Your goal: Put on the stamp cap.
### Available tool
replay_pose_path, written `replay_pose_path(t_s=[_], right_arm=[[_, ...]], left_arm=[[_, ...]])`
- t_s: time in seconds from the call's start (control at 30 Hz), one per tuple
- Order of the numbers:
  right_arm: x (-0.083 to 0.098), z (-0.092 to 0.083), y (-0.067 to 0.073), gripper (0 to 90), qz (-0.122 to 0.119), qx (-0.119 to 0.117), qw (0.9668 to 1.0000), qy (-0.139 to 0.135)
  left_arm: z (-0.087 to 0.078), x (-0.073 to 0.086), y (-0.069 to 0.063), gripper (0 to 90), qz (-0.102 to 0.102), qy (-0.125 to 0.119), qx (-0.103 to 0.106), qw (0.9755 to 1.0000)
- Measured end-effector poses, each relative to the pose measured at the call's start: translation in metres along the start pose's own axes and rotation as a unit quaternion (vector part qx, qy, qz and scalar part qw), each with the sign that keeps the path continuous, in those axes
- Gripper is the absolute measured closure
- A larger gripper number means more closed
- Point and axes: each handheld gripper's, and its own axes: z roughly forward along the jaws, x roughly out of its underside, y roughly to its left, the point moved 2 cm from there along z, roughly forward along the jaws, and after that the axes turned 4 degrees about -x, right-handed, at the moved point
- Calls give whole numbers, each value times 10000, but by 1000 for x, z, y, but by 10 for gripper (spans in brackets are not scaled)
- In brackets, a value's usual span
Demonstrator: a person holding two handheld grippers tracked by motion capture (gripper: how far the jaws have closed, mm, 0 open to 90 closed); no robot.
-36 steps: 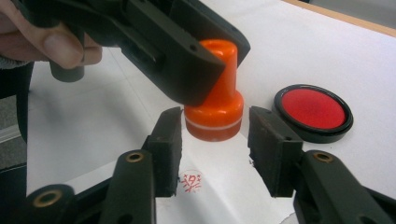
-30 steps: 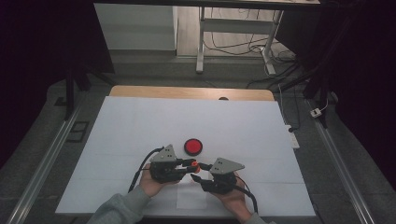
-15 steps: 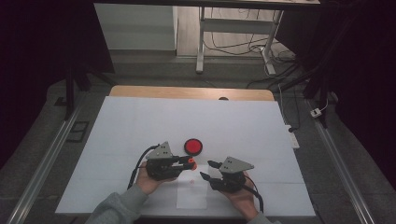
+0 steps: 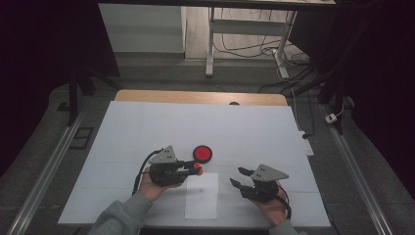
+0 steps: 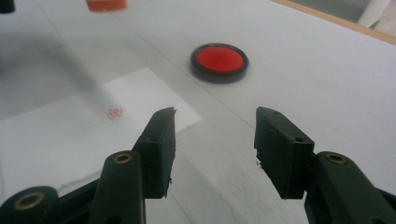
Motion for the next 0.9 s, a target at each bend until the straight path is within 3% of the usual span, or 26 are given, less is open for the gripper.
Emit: replay_pose_path(t_s=[0.27,0.6,0.9], right_arm=[[15,-24,-18,481,166,321,9993,31],[32,-48,-37,480,417,536,9977,-13],[34,-49,-41,485,451,543,9975,-7]], left_arm=[[-6,-2,7,718,-59,-25,-85,9999],[-22,-9,18,719,-107,-154,-267,9995],[-34,-13,28,719,-149,-262,-405,9987]])
